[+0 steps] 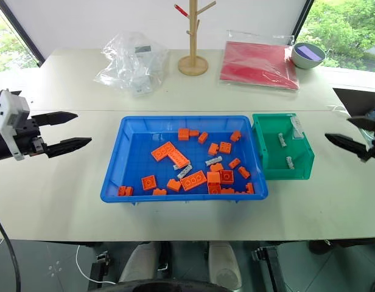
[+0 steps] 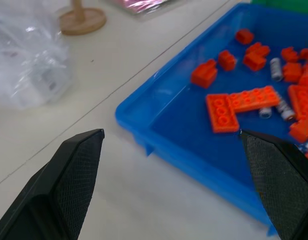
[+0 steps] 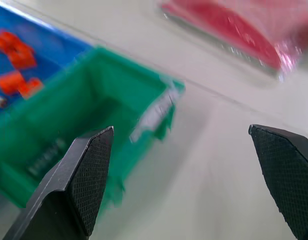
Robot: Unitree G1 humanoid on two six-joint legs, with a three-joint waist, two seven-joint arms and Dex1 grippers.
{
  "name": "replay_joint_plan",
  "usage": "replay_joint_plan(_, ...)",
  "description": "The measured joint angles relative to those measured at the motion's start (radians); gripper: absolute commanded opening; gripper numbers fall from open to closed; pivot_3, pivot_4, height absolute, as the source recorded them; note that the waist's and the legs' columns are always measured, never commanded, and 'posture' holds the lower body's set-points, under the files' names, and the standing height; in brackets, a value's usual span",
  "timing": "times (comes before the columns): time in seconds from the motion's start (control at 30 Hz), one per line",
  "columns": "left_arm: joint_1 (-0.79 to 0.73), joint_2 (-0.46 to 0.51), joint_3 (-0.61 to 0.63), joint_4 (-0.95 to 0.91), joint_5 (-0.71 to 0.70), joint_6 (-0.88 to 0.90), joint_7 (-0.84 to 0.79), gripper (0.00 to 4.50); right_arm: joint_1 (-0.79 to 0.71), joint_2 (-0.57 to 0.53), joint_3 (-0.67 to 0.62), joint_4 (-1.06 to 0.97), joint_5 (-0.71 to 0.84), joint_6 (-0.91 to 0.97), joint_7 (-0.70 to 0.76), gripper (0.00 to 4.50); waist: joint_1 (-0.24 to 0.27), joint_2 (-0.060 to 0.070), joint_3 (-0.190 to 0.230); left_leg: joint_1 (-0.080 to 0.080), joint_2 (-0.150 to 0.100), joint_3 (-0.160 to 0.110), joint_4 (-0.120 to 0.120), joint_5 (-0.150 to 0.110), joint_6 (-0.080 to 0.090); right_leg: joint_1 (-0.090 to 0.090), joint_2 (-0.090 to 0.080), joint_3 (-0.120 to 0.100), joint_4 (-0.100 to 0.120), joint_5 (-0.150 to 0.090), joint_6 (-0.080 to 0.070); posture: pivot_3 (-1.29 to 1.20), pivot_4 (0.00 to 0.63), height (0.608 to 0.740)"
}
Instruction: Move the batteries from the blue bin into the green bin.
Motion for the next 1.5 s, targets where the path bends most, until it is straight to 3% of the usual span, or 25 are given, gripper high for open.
replay_joint_plan(0.23,-0.004,0.018,-0.108,-0.17,-0.071,0.054,-0.095,4.5,-0.2,0.113,0.205,-0.443,0.108,0.338,-0.102,4.44,0.004,0.0,0.0,-0.002,-0.001,-0.001,0.0,0.0,0.0,-0.005,0.001,0.0,0.007,0.0,0.0,0.0,0.15,0.736)
replay_joint_plan(0.37,-0.005,0.043,-0.17,-0.198,-0.059,0.03,-0.167,4.5,-0.304,0.298,0.392,-0.619,0.12,0.566,-0.274,4.44,0.004,0.0,0.0,-0.003,-0.001,-0.001,0.001,0.0,-0.001,-0.007,0.001,0.0,0.008,-0.001,-0.001,0.0,0.15,0.736)
replay_joint_plan(0.5,-0.046,0.041,-0.217,-0.172,-0.025,0.006,-0.189,4.5,-0.378,0.528,0.518,-0.641,0.101,0.72,-0.456,4.44,0.008,0.0,0.0,-0.004,-0.002,-0.001,0.001,0.0,0.0,-0.007,0.001,0.0,0.008,-0.001,-0.001,0.0,0.15,0.736)
replay_joint_plan(0.57,-0.076,0.03,-0.238,-0.151,-0.017,0.007,-0.184,4.5,-0.375,0.583,0.584,-0.65,0.085,0.769,-0.515,4.44,0.013,0.0,0.0,-0.006,-0.003,-0.001,0.001,0.001,0.0,-0.007,0.0,-0.001,0.008,-0.001,-0.001,0.0,0.15,0.736)
replay_joint_plan(0.77,-0.104,0.001,-0.267,-0.117,0.004,0.006,-0.167,4.5,-0.286,0.663,0.702,-0.666,0.02,0.842,-0.638,4.44,0.007,-0.001,0.0,-0.008,-0.005,0.0,0.003,0.0,0.0,-0.008,-0.001,-0.001,0.007,0.0,-0.001,0.0,0.15,0.736)
replay_joint_plan(1.3,-0.145,-0.029,-0.295,-0.103,0.024,-0.008,-0.167,4.5,-0.281,0.749,0.746,-0.588,-0.064,0.824,-0.7,4.44,0.003,-0.001,0.0,-0.006,-0.003,-0.001,0.002,0.001,0.0,-0.007,0.002,-0.002,0.01,0.0,0.0,0.0,0.15,0.736)
replay_joint_plan(1.4,-0.154,-0.03,-0.296,-0.102,0.025,-0.008,-0.167,4.5,-0.281,0.75,0.756,-0.576,-0.079,0.81,-0.697,3.63,0.003,-0.001,0.0,-0.006,-0.003,-0.001,0.002,0.001,0.0,-0.007,0.002,-0.002,0.01,0.0,0.001,0.0,0.15,0.736)
replay_joint_plan(1.5,-0.157,-0.03,-0.296,-0.101,0.025,-0.008,-0.167,4.5,-0.281,0.755,0.764,-0.569,-0.089,0.798,-0.693,2.11,0.003,-0.001,0.0,-0.006,-0.003,-0.002,0.002,0.001,0.0,-0.007,0.002,-0.002,0.009,0.0,0.001,0.0,0.15,0.736)
